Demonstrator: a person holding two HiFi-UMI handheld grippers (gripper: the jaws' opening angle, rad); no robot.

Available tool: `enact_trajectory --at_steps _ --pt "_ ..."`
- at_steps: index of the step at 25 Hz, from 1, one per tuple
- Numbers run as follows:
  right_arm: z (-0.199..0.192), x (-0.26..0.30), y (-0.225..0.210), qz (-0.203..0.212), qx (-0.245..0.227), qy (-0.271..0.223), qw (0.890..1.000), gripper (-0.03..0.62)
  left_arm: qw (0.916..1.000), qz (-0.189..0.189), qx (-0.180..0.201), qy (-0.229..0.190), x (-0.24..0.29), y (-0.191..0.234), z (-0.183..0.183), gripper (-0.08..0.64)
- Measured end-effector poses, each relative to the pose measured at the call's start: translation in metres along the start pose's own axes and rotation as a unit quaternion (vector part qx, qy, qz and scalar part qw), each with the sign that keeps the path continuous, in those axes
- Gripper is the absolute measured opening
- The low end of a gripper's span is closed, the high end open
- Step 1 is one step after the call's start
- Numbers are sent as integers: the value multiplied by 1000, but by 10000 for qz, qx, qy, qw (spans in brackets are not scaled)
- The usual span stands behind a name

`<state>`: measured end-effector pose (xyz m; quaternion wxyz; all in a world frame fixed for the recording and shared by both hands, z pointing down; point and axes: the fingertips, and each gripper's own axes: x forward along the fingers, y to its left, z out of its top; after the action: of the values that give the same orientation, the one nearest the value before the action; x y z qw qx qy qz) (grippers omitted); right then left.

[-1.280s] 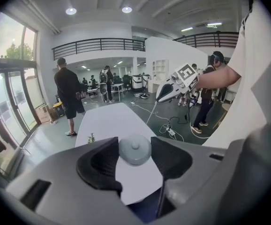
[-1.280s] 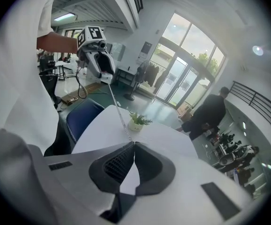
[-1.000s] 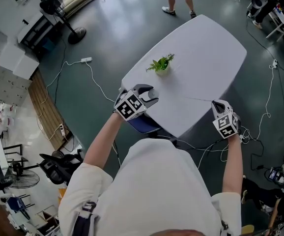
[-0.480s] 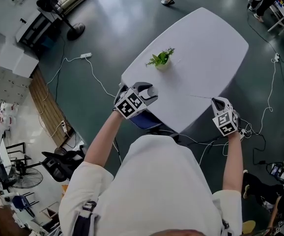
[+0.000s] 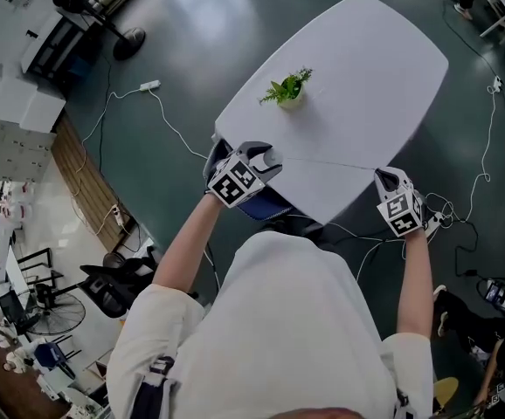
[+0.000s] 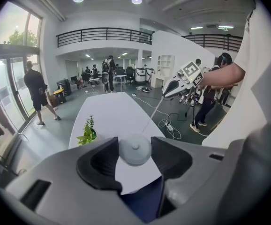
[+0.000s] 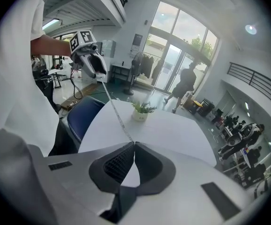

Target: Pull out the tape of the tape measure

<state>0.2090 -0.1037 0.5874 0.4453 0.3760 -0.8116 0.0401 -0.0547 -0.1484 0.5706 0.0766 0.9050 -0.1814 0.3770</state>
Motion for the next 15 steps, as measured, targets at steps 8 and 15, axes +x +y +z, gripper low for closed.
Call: enact_trajectory --at_steps 8,15 --pt "-31 31 30 323 412 413 9978 32 9978 -323 197 540 43 -5 -41 219" --pt "-61 69 65 704 765 811 9913 32 9897 -715 695 1027 96 -14 -72 219"
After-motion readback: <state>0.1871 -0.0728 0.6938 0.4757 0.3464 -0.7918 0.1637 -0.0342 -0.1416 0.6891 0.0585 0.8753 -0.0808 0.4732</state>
